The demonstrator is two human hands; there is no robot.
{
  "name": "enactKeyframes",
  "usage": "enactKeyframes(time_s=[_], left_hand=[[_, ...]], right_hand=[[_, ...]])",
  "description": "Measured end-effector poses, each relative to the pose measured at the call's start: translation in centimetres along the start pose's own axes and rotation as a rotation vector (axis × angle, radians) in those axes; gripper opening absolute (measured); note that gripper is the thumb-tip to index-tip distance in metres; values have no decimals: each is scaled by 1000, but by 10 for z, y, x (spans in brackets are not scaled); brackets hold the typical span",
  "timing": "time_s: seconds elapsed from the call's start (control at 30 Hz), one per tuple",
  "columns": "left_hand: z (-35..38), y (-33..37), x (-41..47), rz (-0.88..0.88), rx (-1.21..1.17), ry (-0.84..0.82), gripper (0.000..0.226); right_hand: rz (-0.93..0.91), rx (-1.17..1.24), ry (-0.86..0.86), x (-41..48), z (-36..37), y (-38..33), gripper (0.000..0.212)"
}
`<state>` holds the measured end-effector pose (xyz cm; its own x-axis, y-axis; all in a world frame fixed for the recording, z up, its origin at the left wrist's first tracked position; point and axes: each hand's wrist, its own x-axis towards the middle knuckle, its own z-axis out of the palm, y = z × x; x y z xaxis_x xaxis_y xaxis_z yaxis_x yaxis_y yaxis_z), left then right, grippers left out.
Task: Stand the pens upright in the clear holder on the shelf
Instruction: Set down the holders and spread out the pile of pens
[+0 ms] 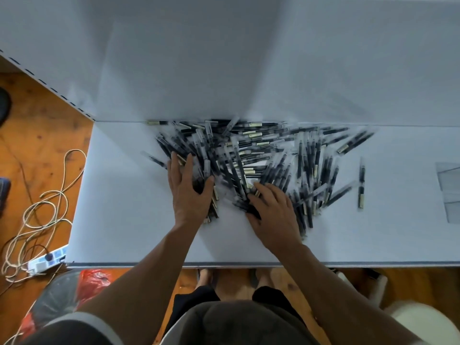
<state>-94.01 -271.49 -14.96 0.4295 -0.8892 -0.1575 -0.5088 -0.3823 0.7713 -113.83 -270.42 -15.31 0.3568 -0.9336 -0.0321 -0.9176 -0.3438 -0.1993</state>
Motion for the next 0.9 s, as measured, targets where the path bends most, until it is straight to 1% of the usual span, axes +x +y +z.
enactKeyframes(time_s=[0.13, 0.2, 0.3, 0.4, 0.5, 0.6, 0.73, 0.8, 0.9], left_hand=[[-7, -7, -3, -15, 65, -70, 72], [-4, -8, -9, 21, 129, -132, 75], [6, -7, -17, 79, 164, -189, 76], [8, -6, -13, 83, 163, -139, 78], [11, -4, -1, 77, 231, -121, 83], [23, 0, 2, 123, 354, -108, 87], [39, 6, -3, 139, 456, -118, 86], [46, 9, -3, 136, 466, -109, 85], [55, 12, -7, 140, 451, -93, 84]], right_hand=[[8, 73, 19, 2, 2, 2, 38], [13, 97, 10, 2, 3, 1, 43], [10, 173, -57, 3, 2, 2, 51], [13, 181, -42, 3, -3, 9, 54], [132, 112, -12, 0, -8, 14, 59], [225, 52, -35, -6, -4, 17, 63], [258, 43, -32, -9, -1, 23, 64], [260, 68, -23, -8, 1, 25, 65], [220, 109, -18, -9, 3, 32, 61]])
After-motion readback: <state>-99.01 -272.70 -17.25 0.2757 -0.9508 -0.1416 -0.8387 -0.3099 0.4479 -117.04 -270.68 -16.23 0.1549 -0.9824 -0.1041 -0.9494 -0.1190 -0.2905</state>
